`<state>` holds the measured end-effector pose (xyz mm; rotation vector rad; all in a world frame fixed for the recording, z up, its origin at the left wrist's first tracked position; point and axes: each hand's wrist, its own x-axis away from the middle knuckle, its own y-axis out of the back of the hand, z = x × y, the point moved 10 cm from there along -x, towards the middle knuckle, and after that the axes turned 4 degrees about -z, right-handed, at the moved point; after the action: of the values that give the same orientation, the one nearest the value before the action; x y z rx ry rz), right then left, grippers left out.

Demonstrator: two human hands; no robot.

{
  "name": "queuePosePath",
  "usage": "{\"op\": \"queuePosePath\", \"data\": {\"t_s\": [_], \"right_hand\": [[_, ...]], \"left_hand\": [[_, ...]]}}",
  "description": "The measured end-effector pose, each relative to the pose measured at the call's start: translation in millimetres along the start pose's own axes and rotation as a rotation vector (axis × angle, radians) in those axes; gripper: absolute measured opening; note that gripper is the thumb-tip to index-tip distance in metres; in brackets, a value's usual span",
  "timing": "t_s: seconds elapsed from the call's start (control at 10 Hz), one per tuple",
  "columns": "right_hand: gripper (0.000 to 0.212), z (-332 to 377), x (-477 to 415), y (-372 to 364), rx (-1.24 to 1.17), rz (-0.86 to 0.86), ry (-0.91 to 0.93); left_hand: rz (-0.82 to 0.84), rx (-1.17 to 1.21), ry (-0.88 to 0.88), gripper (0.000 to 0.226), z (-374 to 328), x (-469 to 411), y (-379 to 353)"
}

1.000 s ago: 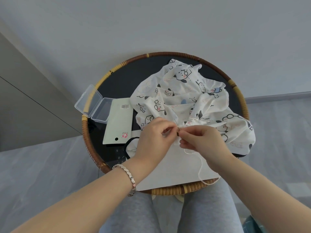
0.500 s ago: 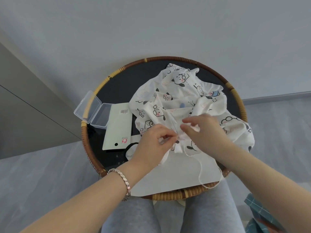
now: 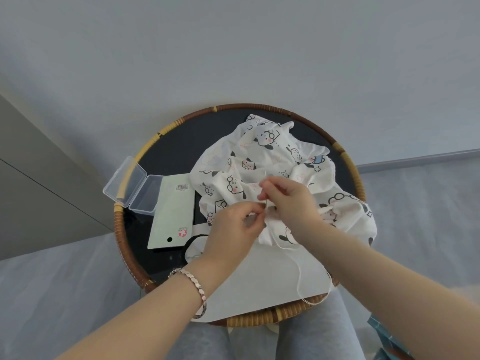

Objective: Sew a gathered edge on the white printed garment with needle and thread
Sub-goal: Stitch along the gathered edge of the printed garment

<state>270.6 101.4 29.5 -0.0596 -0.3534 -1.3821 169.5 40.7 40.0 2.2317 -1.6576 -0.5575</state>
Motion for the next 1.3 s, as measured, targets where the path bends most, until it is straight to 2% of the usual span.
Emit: {"op": "queuePosePath", "data": {"t_s": [0.1, 0.2, 0.3, 0.4, 0.5, 0.6, 0.7, 0.8, 0.9, 1.0, 1.1, 1.2, 1.3], "right_hand": [[0.016, -0.7, -18.0, 0.0, -0.505, 0.009, -0.187], [0.014, 15.9, -24.5, -19.5, -0.862, 0.250, -0.342], [0.017, 25.0, -43.5, -8.8, 0.204, 0.285, 0.057], [0.026, 34.1, -57.5, -1.9, 1.414, 0.227, 0.567], [0.032, 56.3, -76.6, 44.1, 1.498, -0.089, 0.497], [0.025, 59.2, -77.2, 59.4, 1.152, -0.169, 0.350], [0.027, 36.2, -45.8, 9.5, 0.788, 0.306, 0.188], [0.023, 13.0, -6.6, -26.5, 0.811, 0.680, 0.115], [0.011, 8.7, -7.3, -26.8, 0.884, 0.675, 0.165], [0.007, 12.4, -12.4, -23.5, 0.840, 0.611, 0.181], [0.008, 21.3, -35.7, -3.7, 0.784, 0.356, 0.182], [0.017, 32.6, -70.7, 44.4, 0.932, -0.058, 0.174], [0.024, 45.1, -86.6, 89.0, 1.110, -0.358, 0.144]], "left_hand": [[0.057, 0.071, 0.078, 0.015, 10.5, 7.7, -6.4], [0.050, 0.171, 0.138, 0.018, 16.3, 8.8, -2.6], [0.097, 0.136, 0.124, 0.015, 16.1, 3.4, -1.3], [0.148, 0.043, 0.073, 0.015, 15.5, 0.4, -1.9], [0.155, 0.008, 0.062, 0.012, 18.6, -0.4, 1.2], [0.163, 0.017, 0.060, 0.010, 20.2, 1.8, 2.7], [0.182, 0.024, 0.049, 0.010, 19.3, 4.8, 0.4], [0.185, 0.040, 0.052, 0.013, 19.6, 6.2, 0.5], [0.187, 0.029, 0.048, 0.009, 20.1, 6.7, 0.8], [0.183, 0.039, 0.048, 0.008, 20.3, 7.1, 0.4], [0.191, 0.043, 0.036, 0.009, 19.4, 7.0, -0.6], [0.202, 0.034, 0.027, 0.009, 20.2, 8.5, -0.5], [0.196, 0.036, 0.034, 0.011, 21.3, 9.9, 1.6]]}}
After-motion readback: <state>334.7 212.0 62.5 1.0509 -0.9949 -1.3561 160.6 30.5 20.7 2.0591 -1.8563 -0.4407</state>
